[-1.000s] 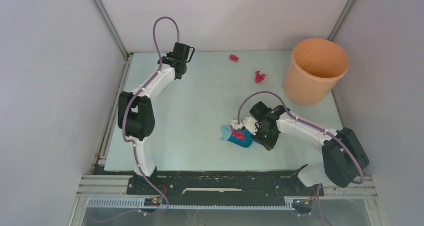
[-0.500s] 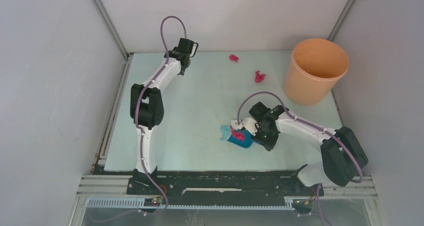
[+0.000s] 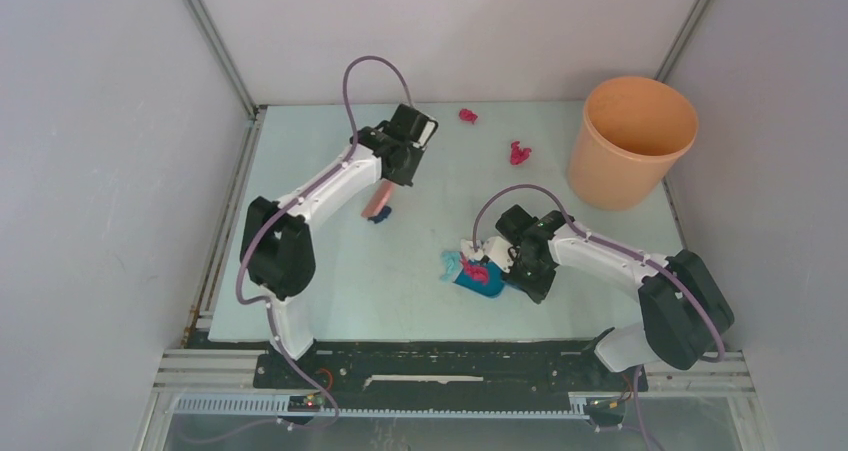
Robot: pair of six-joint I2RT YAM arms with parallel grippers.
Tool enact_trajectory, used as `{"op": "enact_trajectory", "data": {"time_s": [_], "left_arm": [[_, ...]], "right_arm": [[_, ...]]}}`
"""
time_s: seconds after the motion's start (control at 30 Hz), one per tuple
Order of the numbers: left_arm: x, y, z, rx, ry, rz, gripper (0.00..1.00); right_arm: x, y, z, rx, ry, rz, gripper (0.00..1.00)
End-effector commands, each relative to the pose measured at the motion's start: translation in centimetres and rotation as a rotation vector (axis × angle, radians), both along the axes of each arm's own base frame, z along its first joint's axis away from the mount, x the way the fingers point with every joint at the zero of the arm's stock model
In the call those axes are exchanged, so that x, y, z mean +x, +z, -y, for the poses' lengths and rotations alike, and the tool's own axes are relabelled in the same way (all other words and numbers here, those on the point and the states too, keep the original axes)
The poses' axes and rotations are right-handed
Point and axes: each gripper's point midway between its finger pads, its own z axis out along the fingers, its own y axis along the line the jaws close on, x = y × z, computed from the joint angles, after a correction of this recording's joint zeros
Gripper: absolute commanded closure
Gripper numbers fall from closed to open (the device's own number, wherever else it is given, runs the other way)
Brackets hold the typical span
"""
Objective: Sweep away the paper scraps from the table
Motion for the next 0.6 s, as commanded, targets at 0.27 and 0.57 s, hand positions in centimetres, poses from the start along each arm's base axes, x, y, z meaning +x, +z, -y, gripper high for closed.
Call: {"op": "enact_trajectory", "data": {"time_s": [0.27,0.57], "left_arm": [[-11.3,1.5,13.7,-0.520,-0.158,-0.188,0.99],[-16.5,3.2,18.4,-0.666,-0.273,-0.280,1.00]], "right_arm": [[0.0,-0.2,-0.5,-0.017,-0.004,-0.018,0.96],[0.7,-0.3,-0.6,-0.017,-0.019,0.005,0.96]]}}
